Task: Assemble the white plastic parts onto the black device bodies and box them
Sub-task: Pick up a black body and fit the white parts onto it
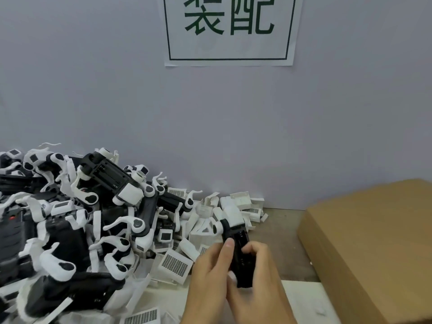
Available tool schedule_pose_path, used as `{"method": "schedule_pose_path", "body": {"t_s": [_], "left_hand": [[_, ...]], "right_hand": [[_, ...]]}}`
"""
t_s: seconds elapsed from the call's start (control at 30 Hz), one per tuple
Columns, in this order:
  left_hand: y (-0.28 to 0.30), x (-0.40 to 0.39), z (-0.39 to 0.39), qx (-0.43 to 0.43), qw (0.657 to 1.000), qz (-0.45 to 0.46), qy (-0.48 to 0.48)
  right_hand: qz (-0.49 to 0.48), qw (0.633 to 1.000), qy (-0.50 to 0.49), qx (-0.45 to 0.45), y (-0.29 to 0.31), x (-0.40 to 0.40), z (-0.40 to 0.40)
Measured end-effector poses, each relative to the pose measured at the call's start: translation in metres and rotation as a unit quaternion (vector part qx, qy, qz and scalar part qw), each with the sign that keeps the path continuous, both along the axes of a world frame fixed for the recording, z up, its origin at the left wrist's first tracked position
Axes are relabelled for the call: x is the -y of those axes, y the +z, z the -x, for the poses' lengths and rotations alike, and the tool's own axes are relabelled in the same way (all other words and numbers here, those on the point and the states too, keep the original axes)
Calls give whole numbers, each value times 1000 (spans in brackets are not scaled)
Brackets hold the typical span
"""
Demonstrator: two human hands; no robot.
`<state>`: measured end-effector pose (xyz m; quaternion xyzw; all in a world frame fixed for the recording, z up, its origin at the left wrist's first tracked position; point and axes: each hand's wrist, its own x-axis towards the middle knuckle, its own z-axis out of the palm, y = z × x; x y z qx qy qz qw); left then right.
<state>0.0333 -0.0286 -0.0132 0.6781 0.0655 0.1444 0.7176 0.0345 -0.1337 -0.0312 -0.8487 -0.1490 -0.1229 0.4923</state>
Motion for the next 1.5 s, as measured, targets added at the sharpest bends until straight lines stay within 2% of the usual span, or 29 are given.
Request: {"method": "schedule_pose_path", "body": {"t_s": [0.13, 0.37, 0.57, 0.7, 1.0, 1.33, 1.5], "left_hand": [[2, -2, -1, 20, 998, 58, -4], [-6, -2, -3, 43, 989, 143, 1], [-16, 3, -5, 64, 988, 137, 21], [-21, 2, -5, 66, 990, 127, -8], [-19, 6, -2, 80, 993, 61, -61], [-17, 10, -1, 130, 988, -21, -84], [-20, 10, -3, 147, 987, -34, -51]], "right_hand": [[5, 999, 33, 35, -3, -1, -3], [-40, 999, 22, 16, -17, 3, -13], [-78, 994, 70, -26, -20, 3, -13], [-101, 989, 95, -46, -19, 5, -11], [-113, 988, 88, -53, -20, 10, -14], [-85, 996, 21, -29, -16, 13, -15], [-118, 987, 94, -55, -17, 11, -17]]}}
